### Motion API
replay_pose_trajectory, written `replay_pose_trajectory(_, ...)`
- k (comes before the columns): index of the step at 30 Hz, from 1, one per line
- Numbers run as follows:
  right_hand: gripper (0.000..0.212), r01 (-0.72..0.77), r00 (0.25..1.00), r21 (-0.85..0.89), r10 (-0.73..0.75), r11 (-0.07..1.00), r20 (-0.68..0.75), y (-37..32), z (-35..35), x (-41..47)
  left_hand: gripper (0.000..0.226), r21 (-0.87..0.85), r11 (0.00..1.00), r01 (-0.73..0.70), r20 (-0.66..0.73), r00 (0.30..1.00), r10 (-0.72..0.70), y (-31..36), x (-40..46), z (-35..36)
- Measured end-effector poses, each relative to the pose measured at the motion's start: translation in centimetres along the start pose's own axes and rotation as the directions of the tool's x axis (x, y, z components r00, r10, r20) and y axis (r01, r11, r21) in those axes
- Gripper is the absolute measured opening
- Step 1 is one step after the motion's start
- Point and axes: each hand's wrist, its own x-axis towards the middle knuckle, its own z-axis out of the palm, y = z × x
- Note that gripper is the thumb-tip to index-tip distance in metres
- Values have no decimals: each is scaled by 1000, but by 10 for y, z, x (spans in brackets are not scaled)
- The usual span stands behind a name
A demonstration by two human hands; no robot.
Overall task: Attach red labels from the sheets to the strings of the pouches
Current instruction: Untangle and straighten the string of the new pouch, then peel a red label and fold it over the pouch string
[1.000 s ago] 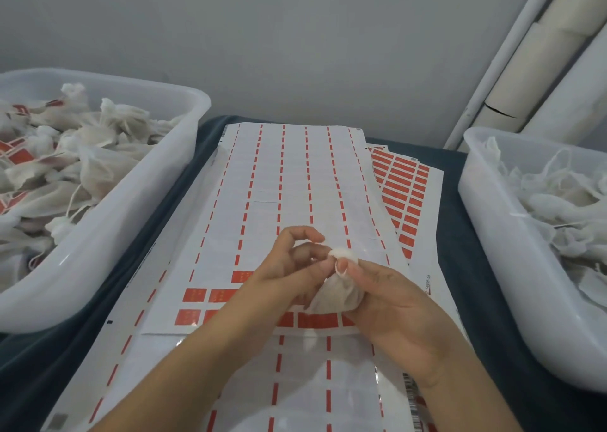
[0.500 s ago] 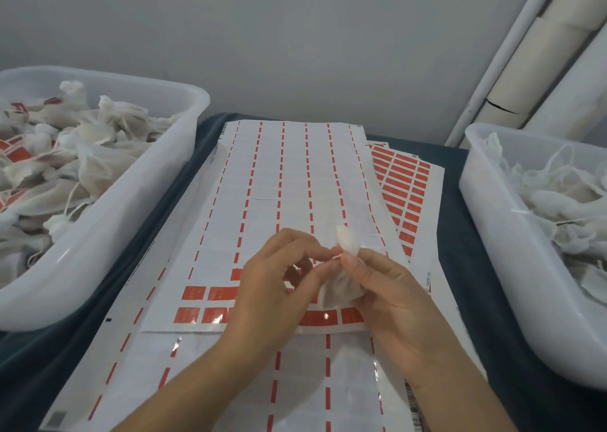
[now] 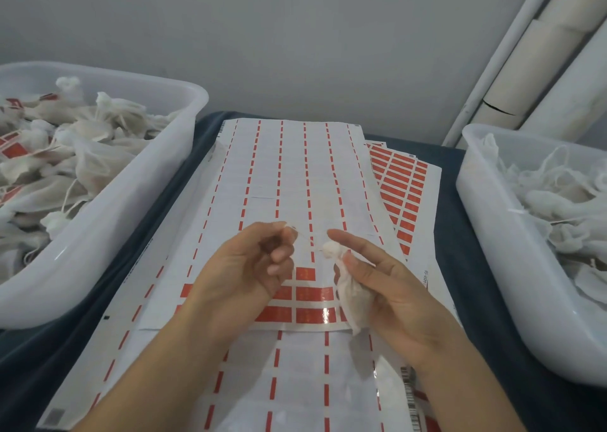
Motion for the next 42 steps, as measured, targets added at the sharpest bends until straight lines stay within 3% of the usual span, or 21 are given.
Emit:
replay_pose_trajectory(3,42,3,998,-52,0,999,65,0,0,0,14,-43,998,-41,35,998,42,3,0,0)
replay_pose_trajectory(5,41,18,996,-144,-6,989,84,-1,0,-2,3,36,995,-92,81,993,89,1,-1,1)
replay_pose_trajectory(6,39,27,999,-221,-16,975,51,-3,-1,-3,10,108,986,-129,112,987,117,-1,-2,1)
replay_pose_trajectory(8,36,43,989,-430,-100,902,-111,-8,-8,-3,24,187,964,-189,199,968,151,0,-5,2)
replay_pose_trajectory(11,26,-19,856,-675,-337,737,-393,-13,-32,3,26,211,925,-315,185,942,278,7,-10,4)
replay_pose_trajectory(12,19,-81,821,-746,-380,661,-426,-15,-41,5,23,278,887,-368,113,930,350,6,-11,4)
replay_pose_trajectory(14,26,-191,824,-824,-368,534,-430,-13,-56,7,27,471,772,-427,-1,875,485,2,-11,6)
replay_pose_trajectory(16,33,-247,857,-844,-300,476,-419,-10,-62,7,34,676,592,-440,22,815,579,-3,-10,8)
replay_pose_trajectory(18,34,-261,883,-856,-247,446,-398,-9,-62,6,38,832,390,-395,120,814,569,-10,-9,6)
replay_pose_trajectory(21,37,-248,905,-793,-160,556,-395,-14,-61,4,30,918,133,-373,294,867,401,-25,-7,5)
replay_pose_trajectory(23,40,-188,915,-637,-103,748,-391,-21,-57,1,28,927,40,-373,347,892,289,-36,-7,6)
replay_pose_trajectory(25,49,-100,955,-380,-19,919,-296,-29,-52,-7,31,927,-3,-375,363,896,255,-43,-9,7)
replay_pose_trajectory(27,65,-46,990,-258,9,965,-144,-33,-48,-14,31,916,25,-401,377,879,293,-45,-10,7)
replay_pose_trajectory(29,76,-4,998,-283,-14,959,-60,-35,-46,-18,29,898,57,-437,394,854,340,-45,-13,8)
replay_pose_trajectory(34,87,169,980,-240,-189,956,-62,-34,-35,-18,29,808,140,-573,464,764,448,-41,-18,17)
replay_pose_trajectory(37,89,259,953,-243,-288,935,-91,-26,-22,-13,29,775,206,-597,464,760,456,-41,-18,21)
replay_pose_trajectory(42,76,187,981,-93,-192,978,-40,-20,-16,-10,35,807,131,-575,441,735,515,-43,-15,20)
